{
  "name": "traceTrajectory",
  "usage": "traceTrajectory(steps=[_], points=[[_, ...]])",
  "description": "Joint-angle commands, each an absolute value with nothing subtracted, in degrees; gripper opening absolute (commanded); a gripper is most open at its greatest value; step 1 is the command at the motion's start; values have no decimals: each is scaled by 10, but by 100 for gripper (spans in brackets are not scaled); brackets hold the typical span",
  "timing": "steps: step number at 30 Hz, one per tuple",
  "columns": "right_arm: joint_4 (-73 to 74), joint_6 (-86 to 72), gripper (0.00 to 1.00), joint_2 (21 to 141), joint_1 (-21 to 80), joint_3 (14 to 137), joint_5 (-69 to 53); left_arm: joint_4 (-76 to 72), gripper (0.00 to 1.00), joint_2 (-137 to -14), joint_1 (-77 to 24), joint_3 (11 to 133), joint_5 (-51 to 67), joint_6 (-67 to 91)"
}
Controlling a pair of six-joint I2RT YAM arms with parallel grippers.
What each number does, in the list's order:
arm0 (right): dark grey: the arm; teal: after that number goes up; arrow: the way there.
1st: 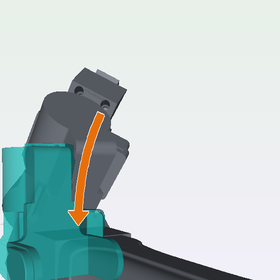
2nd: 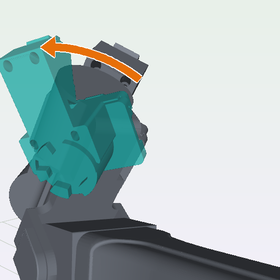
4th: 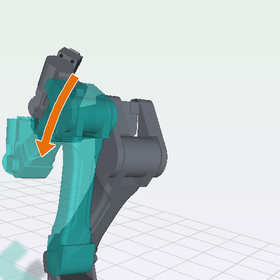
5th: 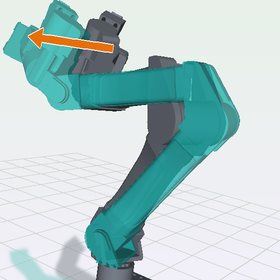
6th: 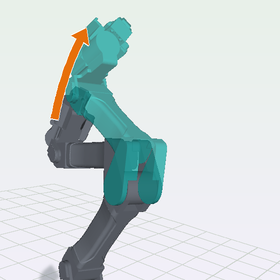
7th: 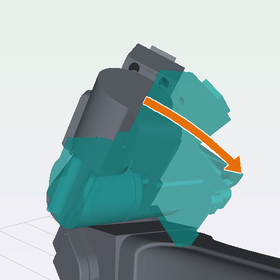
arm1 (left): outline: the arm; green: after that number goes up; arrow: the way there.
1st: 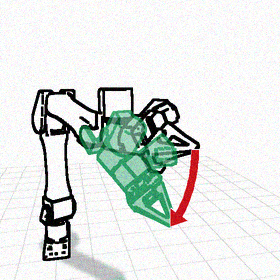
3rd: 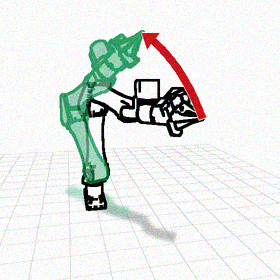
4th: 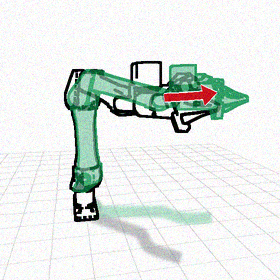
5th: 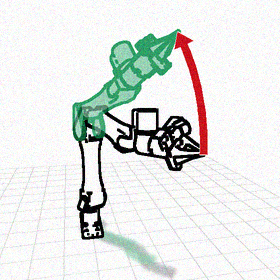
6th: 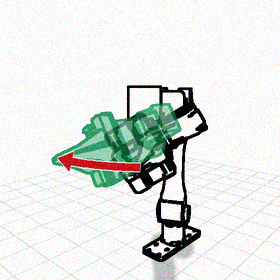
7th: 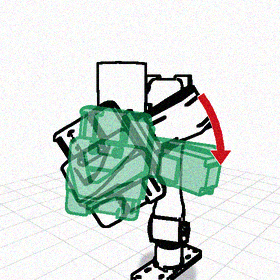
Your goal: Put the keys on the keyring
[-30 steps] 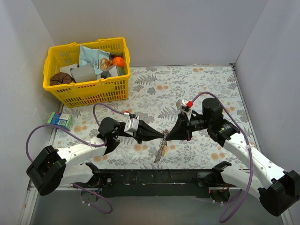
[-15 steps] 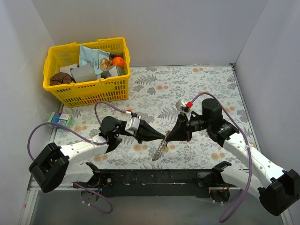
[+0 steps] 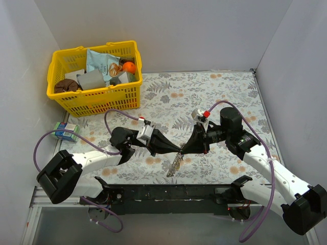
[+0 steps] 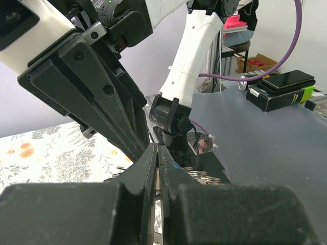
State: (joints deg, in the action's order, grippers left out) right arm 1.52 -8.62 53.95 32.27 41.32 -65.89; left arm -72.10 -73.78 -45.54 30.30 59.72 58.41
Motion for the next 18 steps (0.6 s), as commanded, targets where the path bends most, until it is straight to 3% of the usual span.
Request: traceTrajectory(steps=[1,4,10,13,18], points=[[9,-79,1,534,322,403,-623,-807,0,-730,-459,332,597,600],[12,-77,1,530,322,402,-621,-776,0,-719,-459,332,595,574],[37,-62,11,518,322,410,-599,-635,0,-674,-459,323,566,478],[78,-35,19,517,322,421,-585,-589,0,-655,-459,306,534,436],[98,-20,42,506,322,419,-571,-543,0,-628,-459,286,504,406]])
